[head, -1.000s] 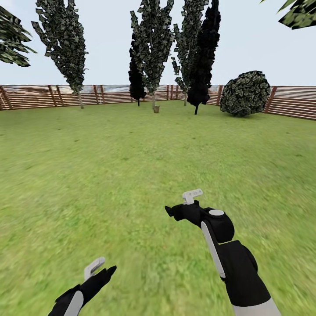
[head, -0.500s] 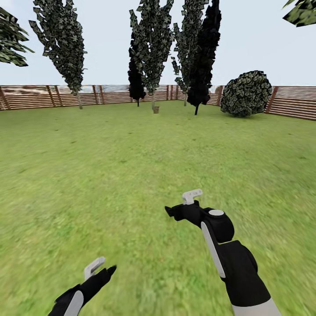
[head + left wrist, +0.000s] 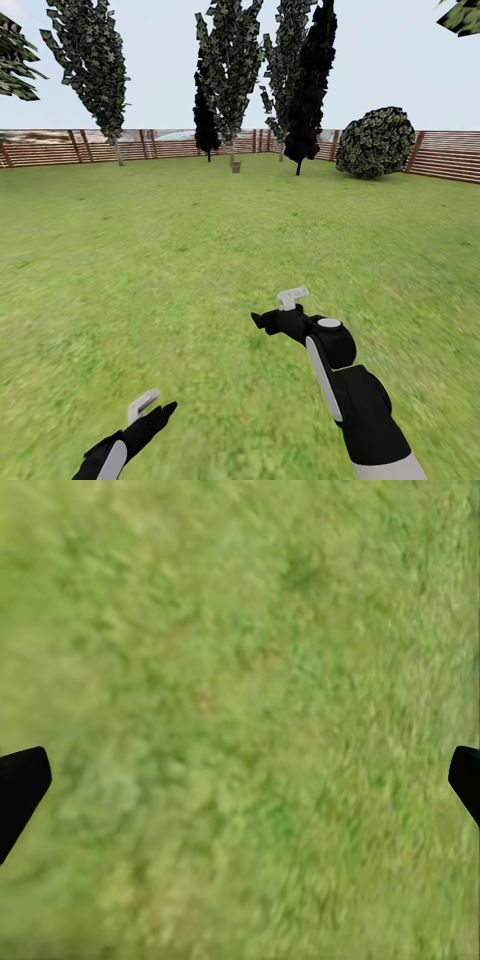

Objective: Take the three Easter eggs out of the wicker basket on the lawn in the garden, then place them on the lawn next to a single tree (choose any tree) so that all three eggs are next to the same tree and none are left in the basket.

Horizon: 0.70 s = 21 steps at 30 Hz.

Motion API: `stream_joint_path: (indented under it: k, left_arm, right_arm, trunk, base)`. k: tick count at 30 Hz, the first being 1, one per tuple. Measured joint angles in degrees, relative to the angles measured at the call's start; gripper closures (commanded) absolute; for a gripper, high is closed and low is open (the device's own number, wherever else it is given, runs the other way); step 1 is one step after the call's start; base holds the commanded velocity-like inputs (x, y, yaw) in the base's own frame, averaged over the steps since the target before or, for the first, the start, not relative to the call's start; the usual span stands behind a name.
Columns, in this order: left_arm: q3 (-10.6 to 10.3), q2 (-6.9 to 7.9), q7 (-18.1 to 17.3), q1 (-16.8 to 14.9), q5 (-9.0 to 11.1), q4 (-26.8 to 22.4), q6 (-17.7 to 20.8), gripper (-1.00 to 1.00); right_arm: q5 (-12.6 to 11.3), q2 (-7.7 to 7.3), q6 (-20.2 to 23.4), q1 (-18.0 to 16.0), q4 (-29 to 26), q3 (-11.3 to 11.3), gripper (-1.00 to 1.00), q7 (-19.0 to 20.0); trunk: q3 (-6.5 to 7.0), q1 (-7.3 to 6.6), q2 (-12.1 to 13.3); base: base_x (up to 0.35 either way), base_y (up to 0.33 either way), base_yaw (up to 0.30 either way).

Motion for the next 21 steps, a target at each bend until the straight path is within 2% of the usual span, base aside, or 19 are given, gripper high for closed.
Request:
stream_joint_path:
  k: [21]
  left_arm:
    - [0.01,0.12,0.03,-0.52,0.02,0.60,0.00,-1.00]
  right_arm:
    - [0.00,0.03,-0.42,0.00,-0.01,0.00,-1.00,0.15]
  trunk:
    - [0.00,0.00,0.00]
  base:
    - [0.334,-0.080,0.000]
